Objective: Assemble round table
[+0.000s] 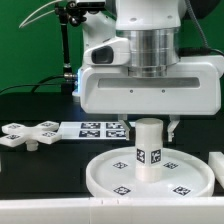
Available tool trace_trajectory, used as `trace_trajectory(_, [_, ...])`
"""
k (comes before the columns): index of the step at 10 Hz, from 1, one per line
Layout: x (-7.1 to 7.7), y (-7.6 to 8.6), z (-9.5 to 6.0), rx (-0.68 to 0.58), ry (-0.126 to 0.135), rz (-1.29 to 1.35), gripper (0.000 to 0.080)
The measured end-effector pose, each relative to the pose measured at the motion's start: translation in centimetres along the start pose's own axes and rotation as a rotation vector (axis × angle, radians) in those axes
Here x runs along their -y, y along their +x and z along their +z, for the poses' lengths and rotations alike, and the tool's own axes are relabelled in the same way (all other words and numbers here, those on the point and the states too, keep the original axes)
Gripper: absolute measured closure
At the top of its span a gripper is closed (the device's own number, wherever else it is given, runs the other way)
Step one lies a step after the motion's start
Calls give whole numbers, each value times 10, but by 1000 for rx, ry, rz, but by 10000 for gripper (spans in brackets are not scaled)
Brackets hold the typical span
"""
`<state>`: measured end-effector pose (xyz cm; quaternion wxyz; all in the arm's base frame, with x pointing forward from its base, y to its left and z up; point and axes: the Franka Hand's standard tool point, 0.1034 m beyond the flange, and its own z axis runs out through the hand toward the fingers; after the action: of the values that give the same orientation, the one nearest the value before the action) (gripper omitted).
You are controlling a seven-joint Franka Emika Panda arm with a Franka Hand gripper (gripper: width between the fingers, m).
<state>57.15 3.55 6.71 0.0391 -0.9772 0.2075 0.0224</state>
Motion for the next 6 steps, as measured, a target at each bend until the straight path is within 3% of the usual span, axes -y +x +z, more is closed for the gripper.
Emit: trace_trajectory(6, [10,-5,1,7,18,378,387])
